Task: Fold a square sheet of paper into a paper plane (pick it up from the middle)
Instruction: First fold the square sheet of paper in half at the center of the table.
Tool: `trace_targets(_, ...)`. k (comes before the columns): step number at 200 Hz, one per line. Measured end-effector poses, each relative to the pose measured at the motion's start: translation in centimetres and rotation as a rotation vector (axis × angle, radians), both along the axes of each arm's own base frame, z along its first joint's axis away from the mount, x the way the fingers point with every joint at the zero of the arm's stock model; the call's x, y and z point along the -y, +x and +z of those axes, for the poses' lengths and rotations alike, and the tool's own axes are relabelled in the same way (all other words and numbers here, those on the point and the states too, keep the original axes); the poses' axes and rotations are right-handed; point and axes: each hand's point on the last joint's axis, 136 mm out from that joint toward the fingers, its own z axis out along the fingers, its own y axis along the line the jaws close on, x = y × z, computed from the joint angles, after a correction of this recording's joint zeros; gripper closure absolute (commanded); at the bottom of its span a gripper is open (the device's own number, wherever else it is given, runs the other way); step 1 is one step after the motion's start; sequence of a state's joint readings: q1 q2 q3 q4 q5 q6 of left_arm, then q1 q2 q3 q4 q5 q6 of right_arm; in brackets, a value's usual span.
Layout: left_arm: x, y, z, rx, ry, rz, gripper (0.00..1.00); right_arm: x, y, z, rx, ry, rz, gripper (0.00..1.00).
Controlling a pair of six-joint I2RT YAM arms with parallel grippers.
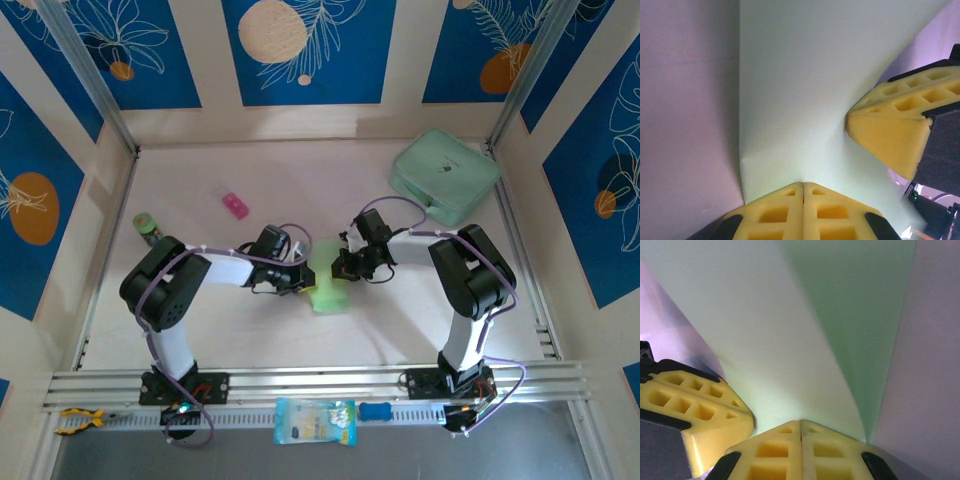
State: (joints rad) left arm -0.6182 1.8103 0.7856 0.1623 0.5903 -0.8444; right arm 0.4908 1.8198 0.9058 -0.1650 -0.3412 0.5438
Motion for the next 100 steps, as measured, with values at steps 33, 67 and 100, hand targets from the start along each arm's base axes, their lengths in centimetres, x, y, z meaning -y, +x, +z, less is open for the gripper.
trace_targets(33,0.0,0.0,0.1,0.017,-0.007,-0.010,1.00,0.0,0.0,0.0,0.002,0.001,-0.001,1.00)
trace_targets(67,-0.3,-0.5,0.4,0.010,0.015,-0.008,0.98,0.0,0.0,0.0,0.000,0.002,-0.005,1.00)
trace_targets(100,0.4,-1.1,1.8,0.023,0.000,-0.027,0.93,0.0,0.0,0.0,0.000,0.002,-0.005,1.00)
